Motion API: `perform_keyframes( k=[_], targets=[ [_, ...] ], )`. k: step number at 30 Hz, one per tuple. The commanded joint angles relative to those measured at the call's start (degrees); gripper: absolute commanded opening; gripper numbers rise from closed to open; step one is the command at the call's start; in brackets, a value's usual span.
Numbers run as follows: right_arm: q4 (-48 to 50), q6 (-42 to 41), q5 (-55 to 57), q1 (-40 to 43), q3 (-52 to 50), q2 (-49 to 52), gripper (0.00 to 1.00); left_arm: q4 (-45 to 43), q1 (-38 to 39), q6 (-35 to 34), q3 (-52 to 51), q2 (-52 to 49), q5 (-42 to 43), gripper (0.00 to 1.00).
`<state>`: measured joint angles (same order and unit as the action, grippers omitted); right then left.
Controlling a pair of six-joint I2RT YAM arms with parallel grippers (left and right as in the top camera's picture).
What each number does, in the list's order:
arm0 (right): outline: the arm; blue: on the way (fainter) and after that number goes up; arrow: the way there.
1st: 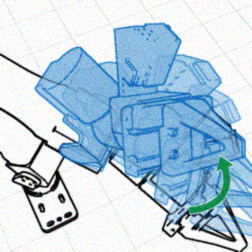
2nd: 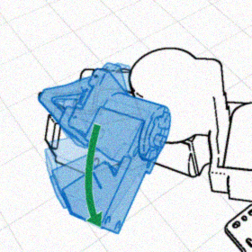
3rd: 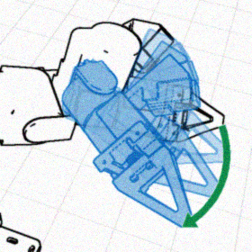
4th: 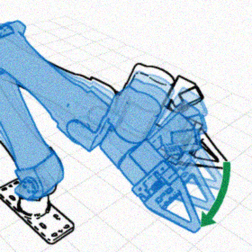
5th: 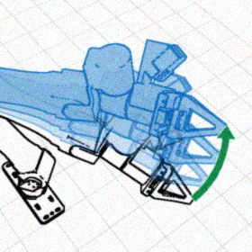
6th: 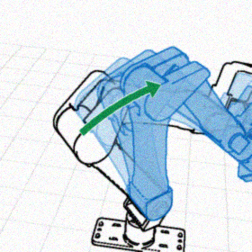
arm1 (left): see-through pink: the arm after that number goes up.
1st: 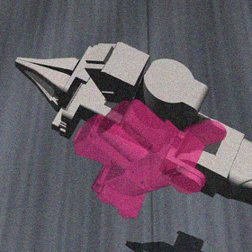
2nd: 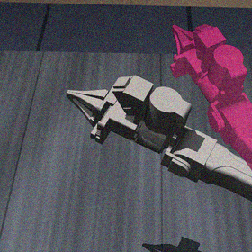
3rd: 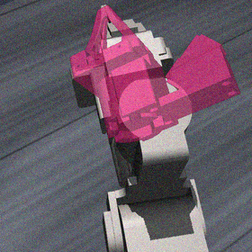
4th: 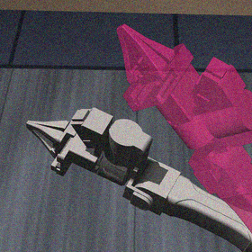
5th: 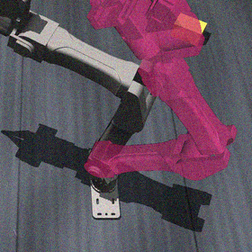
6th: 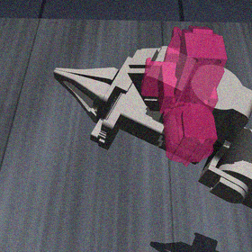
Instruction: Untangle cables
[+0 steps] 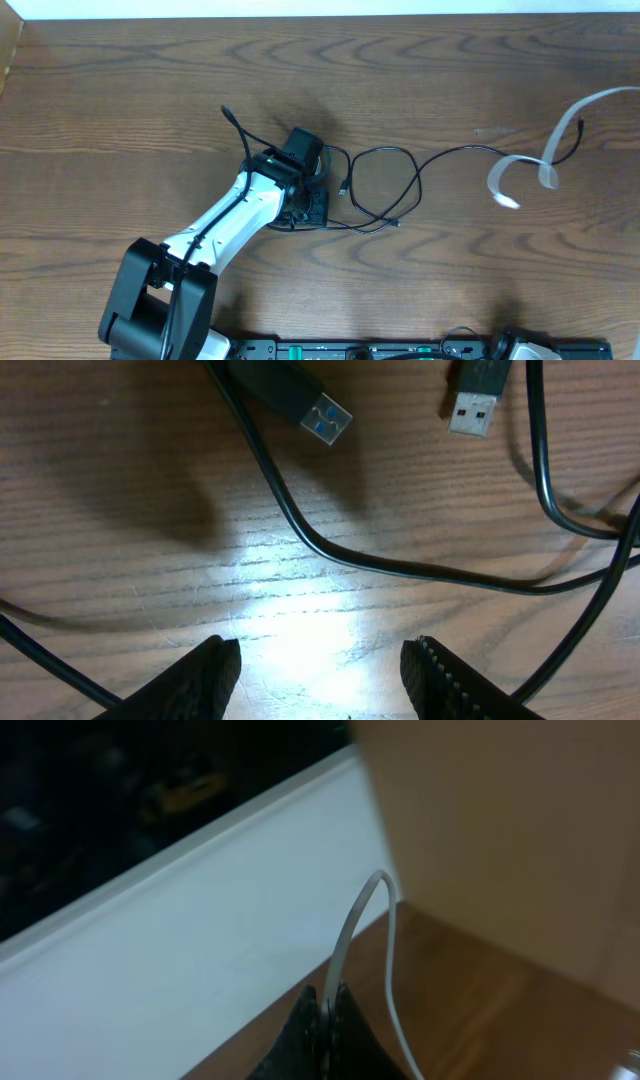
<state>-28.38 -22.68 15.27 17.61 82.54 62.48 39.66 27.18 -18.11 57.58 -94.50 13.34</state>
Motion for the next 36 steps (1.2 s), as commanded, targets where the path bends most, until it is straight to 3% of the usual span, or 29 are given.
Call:
perform_keyframes(
  k=[1,7,23,30,31,33,36],
  targets=[
    [0.68,-1.11,5.81,6.03,0.07,1.57,0.01,0.22,0.02,0.5,0.61,-0.61,-0.57,0.57],
    [-2.08,-1.03,5.57,10.49,0.07,7.3,0.01,0.22,0.02,0.5,0.61,-0.61,-0.57,0.57],
    [-11.78,2.62,0.26,11.37,0.07,34.75,0.01,0.85,0.02,0.48,0.61,-0.61,-0.55,0.57],
    [-13.33,1.44,0.13,15.69,0.07,37.92,0.01,0.85,0.02,0.48,0.61,-0.61,-0.55,0.57],
    [-13.31,0.9,-0.68,16.39,0.07,37.9,0.1,0.83,0.02,0.48,0.61,-0.61,-0.57,0.57],
    [-13.44,0.87,-6.23,17.64,0.07,37.92,0.47,0.81,0.02,0.48,0.61,-0.61,-0.57,0.57],
    [-13.49,2.34,-16.63,17.97,0.07,37.92,0.54,0.81,0.02,0.5,0.61,-0.61,-0.57,0.57]
  ],
)
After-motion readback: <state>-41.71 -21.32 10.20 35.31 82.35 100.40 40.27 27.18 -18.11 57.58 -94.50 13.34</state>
